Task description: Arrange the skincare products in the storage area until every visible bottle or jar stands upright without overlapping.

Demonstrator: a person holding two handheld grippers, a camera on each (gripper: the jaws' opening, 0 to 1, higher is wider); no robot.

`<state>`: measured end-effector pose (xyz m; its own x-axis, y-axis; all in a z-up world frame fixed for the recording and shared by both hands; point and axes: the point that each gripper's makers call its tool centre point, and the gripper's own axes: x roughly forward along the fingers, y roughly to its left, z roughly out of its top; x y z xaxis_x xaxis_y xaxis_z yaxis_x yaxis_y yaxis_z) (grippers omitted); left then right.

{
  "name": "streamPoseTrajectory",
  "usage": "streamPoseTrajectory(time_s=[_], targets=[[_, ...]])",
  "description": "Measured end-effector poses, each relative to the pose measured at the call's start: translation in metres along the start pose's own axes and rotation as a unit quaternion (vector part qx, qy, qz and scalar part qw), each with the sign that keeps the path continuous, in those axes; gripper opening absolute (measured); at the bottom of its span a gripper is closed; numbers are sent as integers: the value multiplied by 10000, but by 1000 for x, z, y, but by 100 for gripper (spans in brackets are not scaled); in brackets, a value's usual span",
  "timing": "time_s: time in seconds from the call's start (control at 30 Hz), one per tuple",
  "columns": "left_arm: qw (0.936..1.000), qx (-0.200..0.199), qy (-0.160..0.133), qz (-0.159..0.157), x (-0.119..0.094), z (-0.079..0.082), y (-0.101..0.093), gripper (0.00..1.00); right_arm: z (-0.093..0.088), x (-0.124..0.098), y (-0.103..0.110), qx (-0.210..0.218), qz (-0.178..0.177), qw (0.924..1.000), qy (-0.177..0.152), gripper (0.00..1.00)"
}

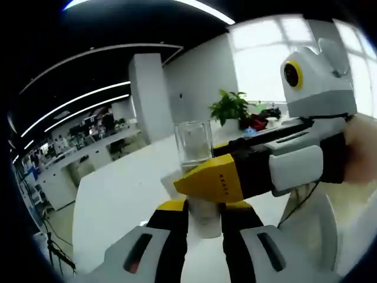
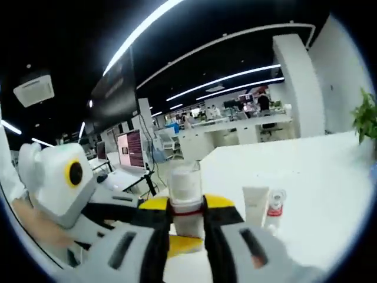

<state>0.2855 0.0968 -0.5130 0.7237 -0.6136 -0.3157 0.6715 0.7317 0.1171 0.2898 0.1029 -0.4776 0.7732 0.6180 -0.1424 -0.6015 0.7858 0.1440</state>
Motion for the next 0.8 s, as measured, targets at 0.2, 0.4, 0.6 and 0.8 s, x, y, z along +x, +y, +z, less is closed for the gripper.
streamPoseTrajectory(time_s=[0.2, 0.4, 0.6, 0.8], targets=[[9992, -113, 31, -379, -1, -5, -6, 17, -6, -6, 4, -282, 83, 9995, 110, 21], [9933, -176, 16, -1144, -4, -3, -18, 17, -5, -14, 11, -715, 977, 9926, 127, 22], [9742, -35, 102, -2256, -14, -1, -38, 17, -1, -29, 24, -945, 2099, 9730, 187, 24], [9423, -54, 36, -3347, -33, 5, -62, 17, 3, -47, 39, -848, 2880, 9538, 126, 25]])
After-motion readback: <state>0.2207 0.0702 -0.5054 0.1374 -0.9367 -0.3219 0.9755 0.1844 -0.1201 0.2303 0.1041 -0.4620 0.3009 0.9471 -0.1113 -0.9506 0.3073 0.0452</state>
